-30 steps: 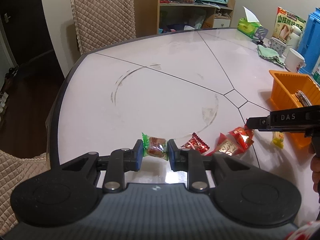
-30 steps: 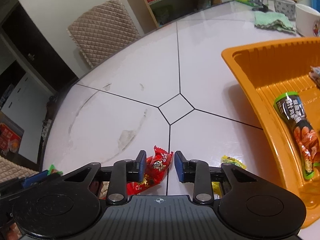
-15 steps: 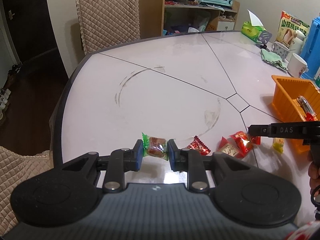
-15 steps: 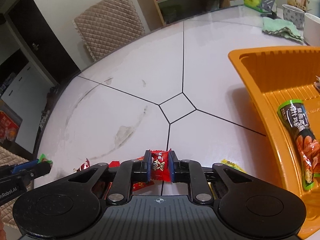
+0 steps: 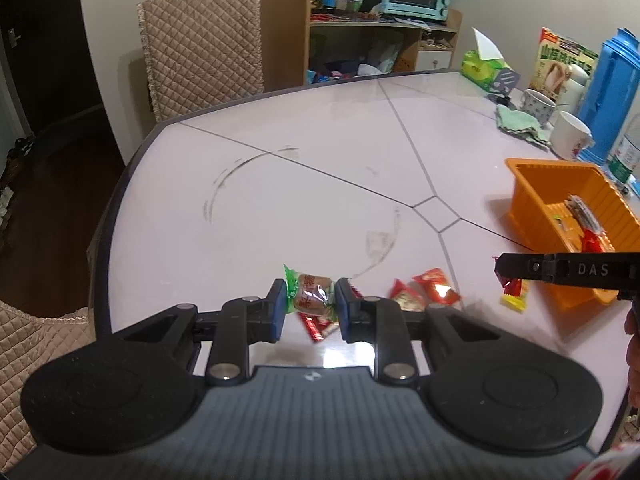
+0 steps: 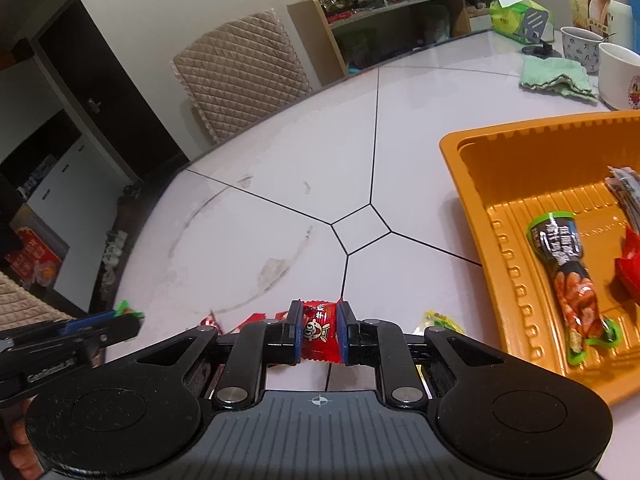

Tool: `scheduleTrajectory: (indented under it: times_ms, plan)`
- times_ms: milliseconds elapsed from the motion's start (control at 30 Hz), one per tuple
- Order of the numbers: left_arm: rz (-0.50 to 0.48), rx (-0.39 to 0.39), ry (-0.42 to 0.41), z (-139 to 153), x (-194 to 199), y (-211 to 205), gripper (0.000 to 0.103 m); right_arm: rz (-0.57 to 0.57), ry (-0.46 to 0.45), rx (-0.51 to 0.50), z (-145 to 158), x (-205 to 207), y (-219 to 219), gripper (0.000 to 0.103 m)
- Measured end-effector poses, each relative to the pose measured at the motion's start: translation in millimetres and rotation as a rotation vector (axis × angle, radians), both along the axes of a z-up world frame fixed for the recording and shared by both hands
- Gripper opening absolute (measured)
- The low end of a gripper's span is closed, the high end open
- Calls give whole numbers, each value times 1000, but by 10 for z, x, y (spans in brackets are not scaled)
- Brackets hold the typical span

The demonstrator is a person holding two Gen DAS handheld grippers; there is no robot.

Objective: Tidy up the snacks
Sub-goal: 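Carry the green-wrapped and red candies over the orange tray with both tools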

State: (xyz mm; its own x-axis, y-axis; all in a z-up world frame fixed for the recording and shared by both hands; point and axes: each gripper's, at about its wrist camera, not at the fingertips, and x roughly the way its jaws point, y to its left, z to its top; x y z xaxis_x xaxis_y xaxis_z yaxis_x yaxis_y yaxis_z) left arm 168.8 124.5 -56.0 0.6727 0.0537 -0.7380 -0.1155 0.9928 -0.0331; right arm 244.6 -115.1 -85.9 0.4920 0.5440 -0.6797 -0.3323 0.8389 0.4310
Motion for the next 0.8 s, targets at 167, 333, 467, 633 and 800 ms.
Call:
scheduleTrajectory:
  times_ms: [167,333,467,633,800]
  plan:
    - [-32,-5,-2,69,-58,-210,23,13,0,24,99,-128,-157,17]
    - [-73,-19,-10,142,-150,-469,23,21,7,44,178,-264,-358,17]
    - [-112,-39,-13,196,-229,-709,23,21,7,58,231,-394,-548,17]
    - [-179,-68,-13,244,-307,-1085,23,3,4,68,304,-536,-845,17]
    - [-250,-87,-12,269,-317,-1493,23,-36,1,64,358,-637,-1206,17]
